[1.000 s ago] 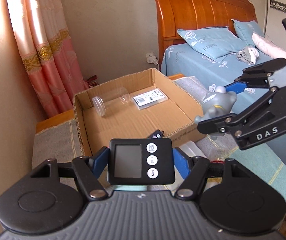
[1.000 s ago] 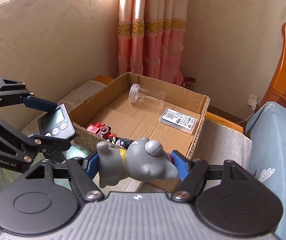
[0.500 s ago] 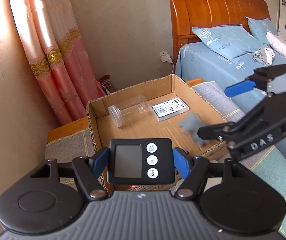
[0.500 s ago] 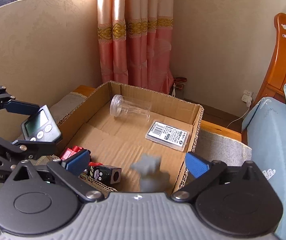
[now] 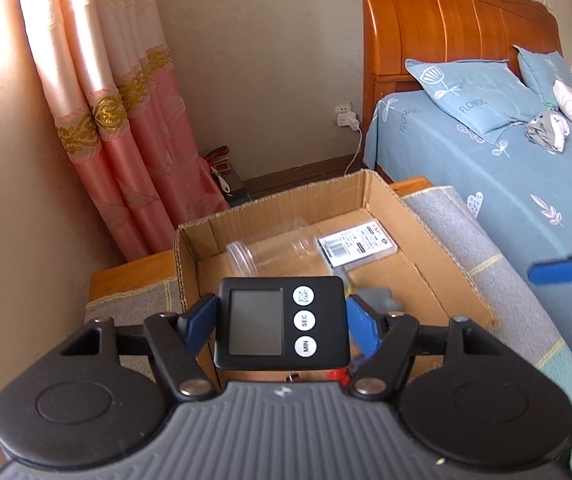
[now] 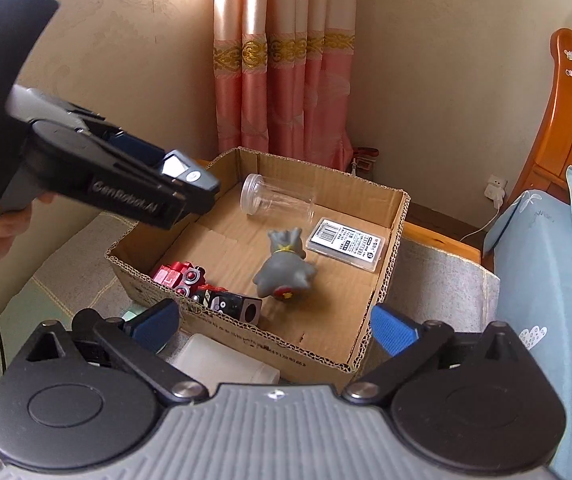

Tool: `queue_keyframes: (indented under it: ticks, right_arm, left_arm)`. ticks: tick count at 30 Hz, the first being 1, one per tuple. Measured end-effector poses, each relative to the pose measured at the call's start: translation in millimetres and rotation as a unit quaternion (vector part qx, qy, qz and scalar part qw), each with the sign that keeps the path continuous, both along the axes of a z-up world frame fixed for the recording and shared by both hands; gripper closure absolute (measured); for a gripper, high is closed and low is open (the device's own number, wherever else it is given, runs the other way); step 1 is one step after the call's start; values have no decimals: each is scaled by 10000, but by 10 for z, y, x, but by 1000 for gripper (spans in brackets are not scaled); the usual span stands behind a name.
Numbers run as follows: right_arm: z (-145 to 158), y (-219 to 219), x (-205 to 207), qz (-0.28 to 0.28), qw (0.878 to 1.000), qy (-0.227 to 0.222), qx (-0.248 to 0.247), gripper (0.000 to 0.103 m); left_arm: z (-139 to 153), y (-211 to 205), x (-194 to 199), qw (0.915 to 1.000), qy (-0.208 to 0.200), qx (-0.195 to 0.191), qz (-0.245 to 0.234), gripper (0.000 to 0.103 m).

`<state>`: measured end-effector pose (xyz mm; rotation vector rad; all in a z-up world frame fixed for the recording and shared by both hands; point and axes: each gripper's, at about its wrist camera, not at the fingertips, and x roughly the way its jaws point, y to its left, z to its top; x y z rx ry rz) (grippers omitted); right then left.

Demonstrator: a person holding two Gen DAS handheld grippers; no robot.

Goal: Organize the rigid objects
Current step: 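Carry both items over the box and open both grippers to drop them, then move both tools back to the black oval object and capsule bottle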

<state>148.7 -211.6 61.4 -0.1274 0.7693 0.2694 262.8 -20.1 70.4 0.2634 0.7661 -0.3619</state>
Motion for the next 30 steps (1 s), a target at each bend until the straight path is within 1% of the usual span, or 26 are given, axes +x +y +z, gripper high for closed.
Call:
queue_keyframes:
  ticks: [4,5,6,7,9,10,13,20,26,30]
  right_arm:
    - [23,26,-101,31,10000,-45,-38,0]
    - [31,34,-125,36,10000,-58,-53,0]
    - [38,39,-146,49,9999,-66,-64,0]
    - [44,42,-164,66,9999,-75,-69,0]
    - [59,36,-204,96,9999,-113,-60,0]
    - [66,34,-219,91,9999,-123,-52,0]
    - [69,37,-236,72,9999,-128,-43,0]
    - [29,74,-270,18,10000,-84,-9,0]
    - [1,102,-339,-31,9999,-106,68,0]
    - [-62,84,-393,-110,9997,-116,168,0]
  left_arm:
    - [21,-24,215,9998,-11,-91,181,34]
    - [23,-17,253,9997,-1,-162,205,25]
    - [25,-4,295,9995,12,-254,205,8]
    - [26,6,307,9993,-10,-320,208,2]
    - [37,41,269,9984,-221,-439,281,1]
    - [38,53,249,9982,-263,-455,284,1]
    - [31,99,184,9981,-273,-493,255,1]
    - [71,230,-10,9983,-344,-395,245,1]
    - [88,343,-277,9984,-347,-412,144,1]
    - [41,401,-531,9984,-362,-366,214,1]
